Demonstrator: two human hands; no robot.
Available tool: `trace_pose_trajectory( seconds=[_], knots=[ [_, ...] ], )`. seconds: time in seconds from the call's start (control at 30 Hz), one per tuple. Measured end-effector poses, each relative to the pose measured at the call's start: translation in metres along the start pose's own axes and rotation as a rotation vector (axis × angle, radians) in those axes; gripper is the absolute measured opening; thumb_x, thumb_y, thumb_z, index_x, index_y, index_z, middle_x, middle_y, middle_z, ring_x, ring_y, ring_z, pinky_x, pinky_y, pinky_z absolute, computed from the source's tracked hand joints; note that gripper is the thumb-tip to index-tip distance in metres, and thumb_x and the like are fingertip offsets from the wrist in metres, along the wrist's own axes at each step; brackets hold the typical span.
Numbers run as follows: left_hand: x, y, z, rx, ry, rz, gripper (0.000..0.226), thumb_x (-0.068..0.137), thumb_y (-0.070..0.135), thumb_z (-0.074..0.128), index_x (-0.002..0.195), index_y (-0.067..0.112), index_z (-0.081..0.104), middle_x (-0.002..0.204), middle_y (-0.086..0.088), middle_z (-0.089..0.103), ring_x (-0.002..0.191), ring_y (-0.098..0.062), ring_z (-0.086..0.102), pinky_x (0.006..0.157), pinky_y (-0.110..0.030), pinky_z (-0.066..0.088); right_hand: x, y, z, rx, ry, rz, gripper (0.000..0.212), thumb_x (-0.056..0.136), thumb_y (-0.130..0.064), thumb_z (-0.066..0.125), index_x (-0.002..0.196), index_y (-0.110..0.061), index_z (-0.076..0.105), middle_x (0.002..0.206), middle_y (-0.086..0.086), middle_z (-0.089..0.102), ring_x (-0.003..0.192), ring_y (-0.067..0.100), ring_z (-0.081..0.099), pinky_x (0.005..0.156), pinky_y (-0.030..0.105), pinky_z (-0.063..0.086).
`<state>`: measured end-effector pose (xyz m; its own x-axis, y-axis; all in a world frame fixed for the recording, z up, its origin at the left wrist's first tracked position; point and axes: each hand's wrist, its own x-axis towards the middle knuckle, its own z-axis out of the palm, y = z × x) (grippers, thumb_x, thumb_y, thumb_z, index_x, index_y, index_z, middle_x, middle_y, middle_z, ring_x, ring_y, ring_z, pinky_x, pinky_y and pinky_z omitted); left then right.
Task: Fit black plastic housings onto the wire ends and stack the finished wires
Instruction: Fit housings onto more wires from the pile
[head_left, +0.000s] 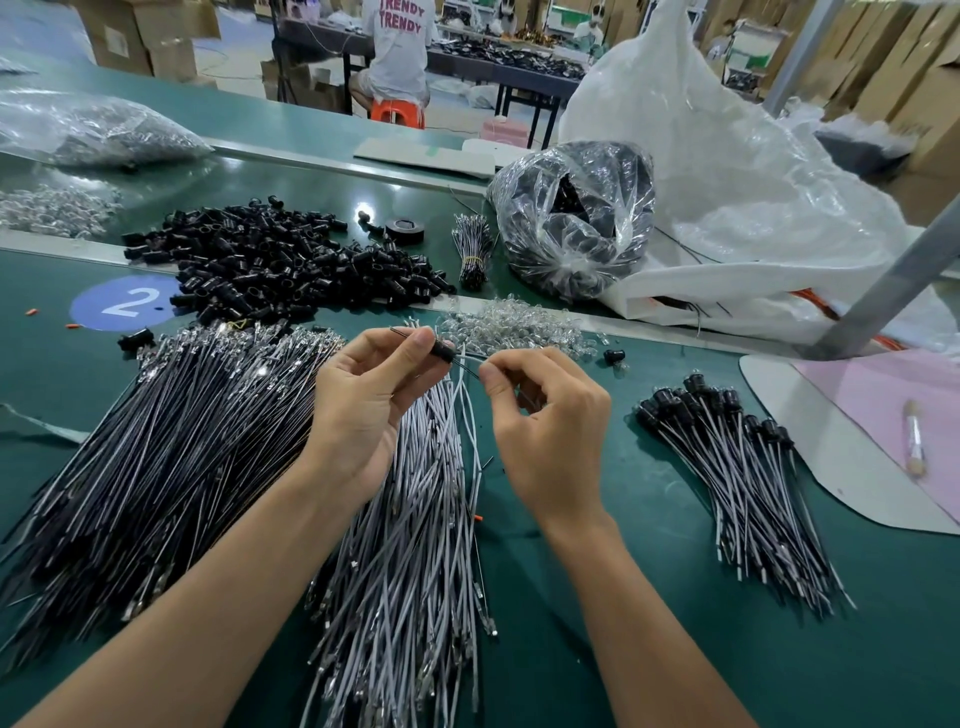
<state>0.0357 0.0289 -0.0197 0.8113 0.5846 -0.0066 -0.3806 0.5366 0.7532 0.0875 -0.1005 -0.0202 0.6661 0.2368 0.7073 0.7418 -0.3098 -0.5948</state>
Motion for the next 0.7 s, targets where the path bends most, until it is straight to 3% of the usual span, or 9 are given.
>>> trace_pose_trajectory(
  seconds=[0.17, 0.33, 0.5, 0.7],
  knots=[
    [-0.0015, -0.0016, 0.0021, 0.002, -0.023, -0.025, 0.011, 0.069, 0.011, 0.072, 0.078, 0.009, 0.065, 0.078, -0.006, 0.072, 0.069, -0.013, 0.071, 0.067, -0.021, 0.058, -0.001, 0.0007, 0.0007, 0.02, 0.016, 0.012, 0.006, 0.085, -0.007, 0.071, 0.079, -0.008, 0.071, 0.073, -0.002, 0.066, 0.068, 0.009, 0.055, 0.063, 0.013, 0.043],
    [-0.0011, -0.0055, 0.0007, 0.007, -0.055, -0.046, 0.016, 0.071, 0.01, 0.07, 0.087, 0.008, 0.071, 0.084, -0.01, 0.073, 0.075, -0.016, 0.072, 0.068, -0.023, 0.058, -0.0025, 0.0007, 0.0032, -0.011, -0.001, -0.036, 0.006, 0.084, -0.005, 0.068, 0.083, -0.007, 0.074, 0.075, 0.0, 0.07, 0.071, 0.008, 0.058, 0.066, 0.008, 0.043],
    [-0.0011, -0.007, 0.0003, 0.03, -0.138, -0.024, 0.022, 0.062, 0.004, 0.076, 0.083, 0.009, 0.074, 0.084, -0.009, 0.073, 0.081, -0.018, 0.072, 0.075, -0.024, 0.058, -0.0029, 0.0004, 0.0019, -0.028, -0.018, -0.028, 0.005, 0.084, -0.006, 0.069, 0.082, -0.007, 0.072, 0.073, 0.0, 0.068, 0.065, 0.009, 0.056, 0.062, 0.016, 0.045],
    [-0.0023, -0.0076, 0.0012, 0.055, -0.122, -0.016, 0.024, 0.06, 0.004, 0.076, 0.084, 0.006, 0.071, 0.08, -0.009, 0.074, 0.078, -0.018, 0.072, 0.074, -0.025, 0.058, -0.0025, -0.0012, -0.0001, -0.09, -0.029, -0.051, 0.002, 0.083, -0.007, 0.073, 0.082, -0.007, 0.074, 0.075, 0.001, 0.066, 0.065, 0.013, 0.057, 0.063, 0.023, 0.047]
  ],
)
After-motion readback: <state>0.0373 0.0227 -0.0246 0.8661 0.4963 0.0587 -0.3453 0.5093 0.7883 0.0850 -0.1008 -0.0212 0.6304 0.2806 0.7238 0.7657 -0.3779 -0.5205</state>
